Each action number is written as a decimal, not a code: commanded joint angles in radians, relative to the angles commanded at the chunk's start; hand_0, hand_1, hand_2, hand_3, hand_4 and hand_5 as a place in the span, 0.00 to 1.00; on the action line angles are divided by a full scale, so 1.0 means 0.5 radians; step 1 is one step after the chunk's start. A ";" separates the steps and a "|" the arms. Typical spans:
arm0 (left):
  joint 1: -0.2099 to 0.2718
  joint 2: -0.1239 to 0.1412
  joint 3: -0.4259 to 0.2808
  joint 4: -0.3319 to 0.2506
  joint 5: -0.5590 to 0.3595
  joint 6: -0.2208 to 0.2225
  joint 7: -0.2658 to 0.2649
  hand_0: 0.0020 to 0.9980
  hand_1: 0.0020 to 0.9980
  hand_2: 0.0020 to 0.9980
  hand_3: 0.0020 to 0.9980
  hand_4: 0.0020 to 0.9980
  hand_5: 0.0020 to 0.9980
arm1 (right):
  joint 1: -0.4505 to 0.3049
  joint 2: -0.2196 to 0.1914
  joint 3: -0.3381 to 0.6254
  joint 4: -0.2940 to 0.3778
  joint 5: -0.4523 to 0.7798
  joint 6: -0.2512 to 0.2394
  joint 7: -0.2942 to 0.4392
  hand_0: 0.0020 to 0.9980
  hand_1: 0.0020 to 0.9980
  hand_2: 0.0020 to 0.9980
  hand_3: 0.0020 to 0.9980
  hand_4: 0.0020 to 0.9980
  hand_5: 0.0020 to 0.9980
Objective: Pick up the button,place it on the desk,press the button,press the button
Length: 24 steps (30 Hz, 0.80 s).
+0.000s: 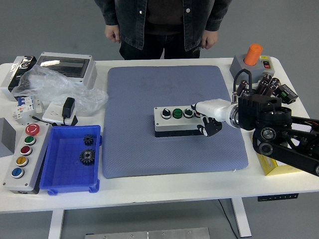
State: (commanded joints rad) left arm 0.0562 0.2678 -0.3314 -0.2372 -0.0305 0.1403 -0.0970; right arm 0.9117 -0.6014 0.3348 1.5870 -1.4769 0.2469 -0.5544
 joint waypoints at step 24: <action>-0.006 -0.005 0.003 -0.001 -0.005 -0.003 -0.007 0.71 0.76 0.68 0.70 0.77 0.44 | 0.028 -0.011 0.047 0.010 0.022 -0.024 0.039 0.33 0.27 0.21 0.87 0.45 0.00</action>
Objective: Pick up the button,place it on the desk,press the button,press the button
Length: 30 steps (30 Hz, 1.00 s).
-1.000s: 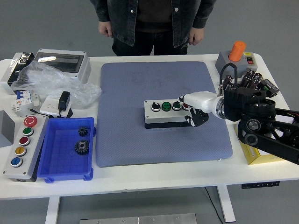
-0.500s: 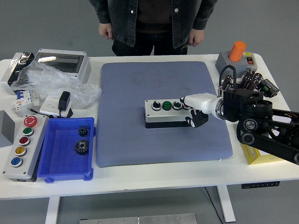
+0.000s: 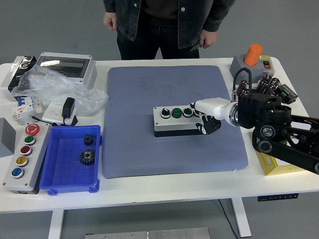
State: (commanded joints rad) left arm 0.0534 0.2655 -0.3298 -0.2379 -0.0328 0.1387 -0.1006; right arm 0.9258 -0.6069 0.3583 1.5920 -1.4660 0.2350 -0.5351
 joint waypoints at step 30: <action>0.016 -0.004 0.003 0.001 -0.003 -0.005 0.000 0.71 0.76 0.68 0.70 0.77 0.45 | -0.060 -0.105 0.037 -0.022 0.009 0.018 0.000 0.32 0.27 0.21 0.83 0.44 0.00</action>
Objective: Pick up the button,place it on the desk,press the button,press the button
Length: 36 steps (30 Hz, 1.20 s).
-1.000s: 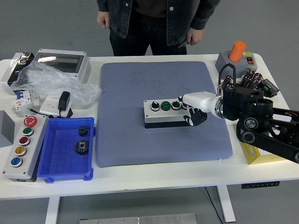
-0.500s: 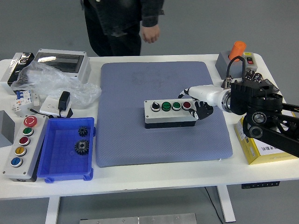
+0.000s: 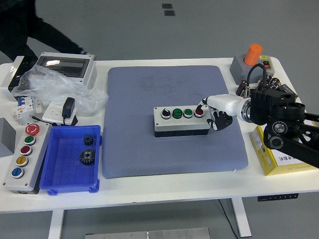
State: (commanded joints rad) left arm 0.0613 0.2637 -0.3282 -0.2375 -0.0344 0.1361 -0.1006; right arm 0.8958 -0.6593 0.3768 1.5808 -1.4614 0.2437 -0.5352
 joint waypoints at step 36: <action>-0.014 0.003 0.002 -0.001 -0.002 -0.001 -0.006 0.71 0.76 0.68 0.70 0.77 0.44 | -0.017 0.003 0.029 0.011 -0.012 -0.040 0.032 0.32 0.27 0.21 0.80 0.45 0.00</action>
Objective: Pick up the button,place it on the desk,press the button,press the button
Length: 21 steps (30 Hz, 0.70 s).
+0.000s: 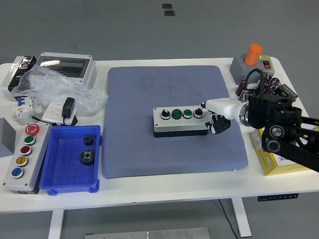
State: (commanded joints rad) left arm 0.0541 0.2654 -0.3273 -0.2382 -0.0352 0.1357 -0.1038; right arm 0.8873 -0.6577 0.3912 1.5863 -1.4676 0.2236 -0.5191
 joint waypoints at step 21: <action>0.023 -0.007 0.026 0.004 -0.014 -0.003 0.009 0.71 0.76 0.68 0.70 0.77 0.44 | -0.246 -0.058 0.481 0.028 -0.049 -0.198 0.172 0.27 0.27 0.24 0.80 0.50 0.10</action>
State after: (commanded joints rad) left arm 0.0657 0.2618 -0.3144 -0.2361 -0.0423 0.1342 -0.0994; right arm 0.7645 -0.6866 0.6315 1.6005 -1.4924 0.1245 -0.4333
